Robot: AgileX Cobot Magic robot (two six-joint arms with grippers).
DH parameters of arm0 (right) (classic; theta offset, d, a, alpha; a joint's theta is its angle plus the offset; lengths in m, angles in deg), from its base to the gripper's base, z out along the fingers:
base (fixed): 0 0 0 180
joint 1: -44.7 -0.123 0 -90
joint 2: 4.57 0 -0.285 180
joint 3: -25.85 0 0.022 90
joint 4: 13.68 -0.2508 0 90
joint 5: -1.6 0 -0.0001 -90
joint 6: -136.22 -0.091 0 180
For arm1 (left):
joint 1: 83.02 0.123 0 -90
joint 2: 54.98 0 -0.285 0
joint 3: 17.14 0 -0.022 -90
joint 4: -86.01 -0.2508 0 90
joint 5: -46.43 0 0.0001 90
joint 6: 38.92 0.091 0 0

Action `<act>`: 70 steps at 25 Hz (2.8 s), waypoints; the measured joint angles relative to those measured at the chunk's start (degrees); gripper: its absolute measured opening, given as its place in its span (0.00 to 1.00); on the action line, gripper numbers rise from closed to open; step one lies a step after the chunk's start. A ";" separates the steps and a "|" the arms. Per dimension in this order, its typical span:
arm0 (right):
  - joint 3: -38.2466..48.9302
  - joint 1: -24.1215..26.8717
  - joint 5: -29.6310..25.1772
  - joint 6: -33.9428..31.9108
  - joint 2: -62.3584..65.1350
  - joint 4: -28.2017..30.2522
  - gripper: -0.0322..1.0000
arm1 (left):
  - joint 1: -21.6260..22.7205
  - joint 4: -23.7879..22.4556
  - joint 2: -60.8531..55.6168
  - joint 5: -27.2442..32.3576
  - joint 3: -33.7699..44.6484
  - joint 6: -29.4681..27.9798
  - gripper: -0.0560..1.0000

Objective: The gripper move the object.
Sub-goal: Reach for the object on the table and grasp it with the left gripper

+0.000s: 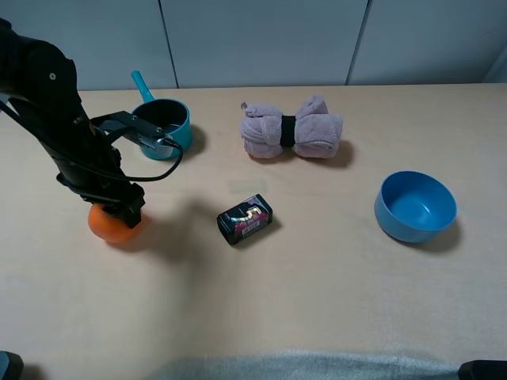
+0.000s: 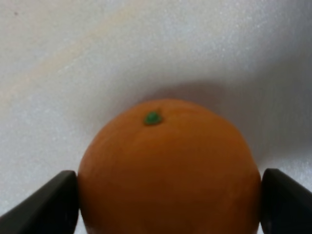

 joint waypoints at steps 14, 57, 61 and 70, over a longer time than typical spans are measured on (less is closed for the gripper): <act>0.00 0.00 0.00 0.00 0.00 0.00 0.66 | 0.00 0.12 0.00 0.00 0.00 0.00 0.82; 0.00 0.00 0.00 0.00 0.00 0.00 0.66 | 0.00 2.43 1.34 -2.01 0.05 2.72 0.87; 0.00 0.00 0.00 0.00 0.00 0.00 0.66 | 0.00 2.44 1.34 -1.91 0.05 2.72 0.87; 0.00 0.00 0.00 0.01 0.00 0.00 0.66 | 0.00 2.44 1.34 -1.84 0.05 2.76 0.87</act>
